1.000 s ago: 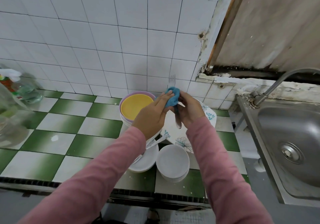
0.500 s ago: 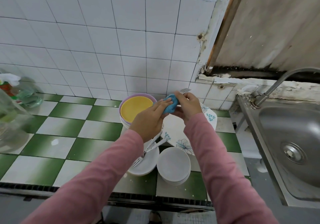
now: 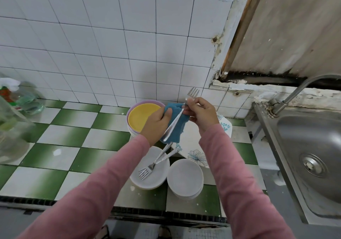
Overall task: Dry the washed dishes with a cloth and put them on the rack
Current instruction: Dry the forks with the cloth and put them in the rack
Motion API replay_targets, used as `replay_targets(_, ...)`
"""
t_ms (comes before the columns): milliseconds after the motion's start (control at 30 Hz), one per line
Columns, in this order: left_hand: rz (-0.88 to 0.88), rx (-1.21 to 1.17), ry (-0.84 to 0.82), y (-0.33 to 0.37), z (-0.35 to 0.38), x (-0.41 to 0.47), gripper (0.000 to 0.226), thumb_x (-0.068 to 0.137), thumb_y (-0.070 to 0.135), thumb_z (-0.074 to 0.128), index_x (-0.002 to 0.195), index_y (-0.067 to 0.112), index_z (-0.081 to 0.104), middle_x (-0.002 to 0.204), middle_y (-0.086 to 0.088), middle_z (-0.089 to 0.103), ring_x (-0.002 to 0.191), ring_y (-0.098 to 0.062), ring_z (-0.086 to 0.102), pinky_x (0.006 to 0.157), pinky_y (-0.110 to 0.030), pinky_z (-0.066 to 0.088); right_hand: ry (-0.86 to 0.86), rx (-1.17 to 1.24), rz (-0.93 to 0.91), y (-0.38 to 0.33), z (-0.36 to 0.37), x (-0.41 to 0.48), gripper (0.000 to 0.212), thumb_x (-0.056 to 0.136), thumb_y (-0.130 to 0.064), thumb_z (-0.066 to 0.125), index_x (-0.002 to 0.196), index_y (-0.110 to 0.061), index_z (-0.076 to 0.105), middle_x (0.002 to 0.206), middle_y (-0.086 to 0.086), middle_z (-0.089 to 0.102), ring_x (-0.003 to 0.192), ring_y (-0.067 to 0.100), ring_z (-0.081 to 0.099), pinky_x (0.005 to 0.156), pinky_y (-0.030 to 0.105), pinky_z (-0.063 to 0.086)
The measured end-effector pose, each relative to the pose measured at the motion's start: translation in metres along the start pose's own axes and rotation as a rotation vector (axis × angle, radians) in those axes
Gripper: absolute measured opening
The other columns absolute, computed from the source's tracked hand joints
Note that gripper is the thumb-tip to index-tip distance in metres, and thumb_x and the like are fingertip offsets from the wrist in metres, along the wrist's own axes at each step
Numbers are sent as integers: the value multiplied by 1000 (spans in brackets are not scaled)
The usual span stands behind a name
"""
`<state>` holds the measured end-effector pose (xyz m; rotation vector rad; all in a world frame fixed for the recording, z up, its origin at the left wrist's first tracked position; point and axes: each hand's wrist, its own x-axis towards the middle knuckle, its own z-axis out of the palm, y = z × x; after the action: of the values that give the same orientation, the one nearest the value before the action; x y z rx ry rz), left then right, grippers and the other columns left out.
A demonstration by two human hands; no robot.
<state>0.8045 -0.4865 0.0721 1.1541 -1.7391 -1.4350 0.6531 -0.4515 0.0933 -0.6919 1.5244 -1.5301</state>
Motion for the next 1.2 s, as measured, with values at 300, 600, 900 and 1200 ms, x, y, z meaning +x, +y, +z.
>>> replay_targets(300, -200, -462, -85, 4, -5, 10, 29, 101, 38, 48, 111, 16, 64, 105, -4, 73, 96, -22, 69, 89, -41, 56, 56, 2, -100, -6, -8, 1, 36, 95, -12, 65, 63, -20, 49, 72, 0, 64, 69, 14, 59, 58, 21, 42)
replay_targets(600, -34, -110, -186, 5, 13, 12, 60, 91, 72, 34, 115, 27, 65, 110, -20, 65, 95, -32, 61, 89, -42, 48, 151, 23, -26, 1, 5, 3, 37, 95, -6, 63, 63, -15, 46, 64, 4, 57, 51, 6, 57, 55, 20, 46)
replay_targets(900, 179, 286, -4, -8, 12, 14, 49, 96, 40, 59, 138, 19, 49, 105, 3, 62, 83, -3, 59, 71, -15, 50, 145, 65, 51, -4, 9, -5, 33, 94, -10, 63, 65, -13, 47, 77, 8, 60, 67, 13, 57, 44, 7, 40)
replay_targets(1200, 114, 349, -91, -4, 4, 19, 18, 98, 37, 55, 104, 20, 58, 83, 10, 60, 72, -4, 56, 54, -6, 41, 107, 67, 16, -16, -2, -2, 37, 95, -9, 62, 61, -15, 48, 65, -1, 65, 65, 10, 62, 52, 15, 43)
